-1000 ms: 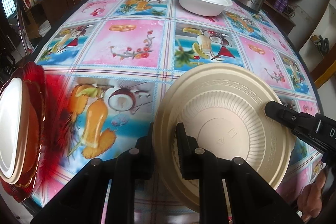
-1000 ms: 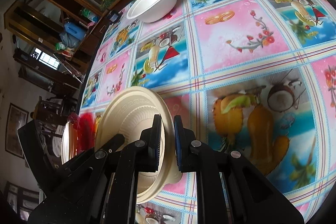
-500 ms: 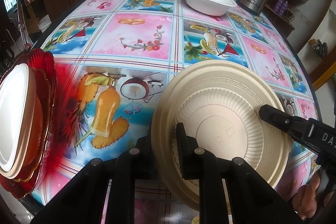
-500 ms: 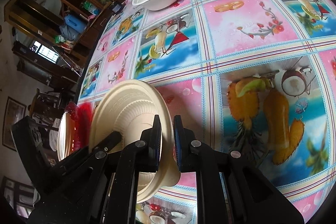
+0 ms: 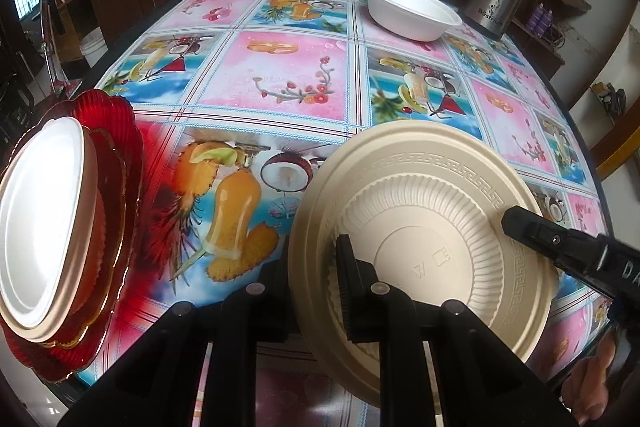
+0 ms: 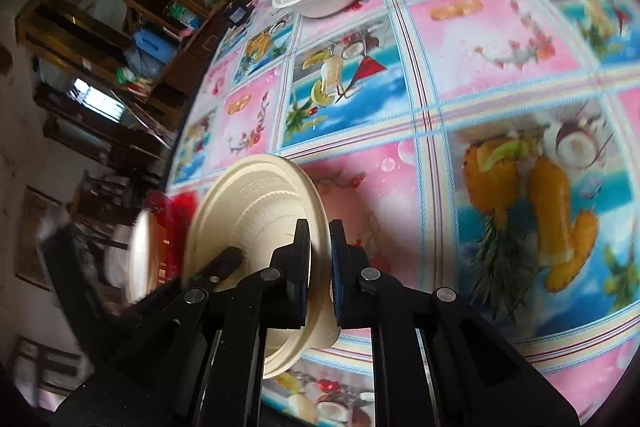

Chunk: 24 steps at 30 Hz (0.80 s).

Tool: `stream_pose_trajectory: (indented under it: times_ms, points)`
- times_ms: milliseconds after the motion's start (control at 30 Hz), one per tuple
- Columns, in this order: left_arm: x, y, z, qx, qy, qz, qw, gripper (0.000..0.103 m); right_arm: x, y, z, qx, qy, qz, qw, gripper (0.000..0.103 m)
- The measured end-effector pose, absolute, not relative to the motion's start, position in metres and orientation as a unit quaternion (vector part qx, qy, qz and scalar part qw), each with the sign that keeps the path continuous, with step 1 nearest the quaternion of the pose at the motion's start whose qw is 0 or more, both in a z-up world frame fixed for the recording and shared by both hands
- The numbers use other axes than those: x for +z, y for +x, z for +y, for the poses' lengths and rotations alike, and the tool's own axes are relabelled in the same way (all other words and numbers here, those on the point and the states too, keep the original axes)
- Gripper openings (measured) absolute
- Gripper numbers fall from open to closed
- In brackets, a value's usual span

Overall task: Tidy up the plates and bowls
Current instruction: 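Lift the beige bowl with both tools and carry it toward the red plate stack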

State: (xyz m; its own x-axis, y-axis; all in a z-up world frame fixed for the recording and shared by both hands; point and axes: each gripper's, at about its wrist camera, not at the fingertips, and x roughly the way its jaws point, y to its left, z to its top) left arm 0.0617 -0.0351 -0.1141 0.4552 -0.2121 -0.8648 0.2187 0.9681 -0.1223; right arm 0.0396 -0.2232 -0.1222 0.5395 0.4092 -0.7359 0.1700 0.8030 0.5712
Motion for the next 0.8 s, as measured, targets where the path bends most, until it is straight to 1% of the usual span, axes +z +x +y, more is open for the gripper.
stream_pose_trajectory:
  times_ms: [167, 433, 633, 800]
  points:
    - [-0.118, 0.061, -0.034, -0.124, 0.007, 0.509, 0.852, 0.017, -0.124, 0.040, -0.210, 0.042, 0.243, 0.484, 0.839, 0.009]
    - [-0.113, 0.062, -0.031, -0.124, 0.001, 0.506, 0.854, 0.017, -0.116, 0.036, -0.204, 0.031, 0.217, 0.470, 0.855, 0.009]
    - [-0.091, 0.058, -0.024, -0.122, 0.002, 0.486, 0.865, 0.017, -0.099, 0.032, -0.199, 0.039, 0.210, 0.449, 0.868, 0.009]
    - [-0.063, 0.055, -0.008, -0.110, 0.002, 0.458, 0.882, 0.017, -0.073, 0.031, -0.184, 0.055, 0.197, 0.426, 0.881, 0.010]
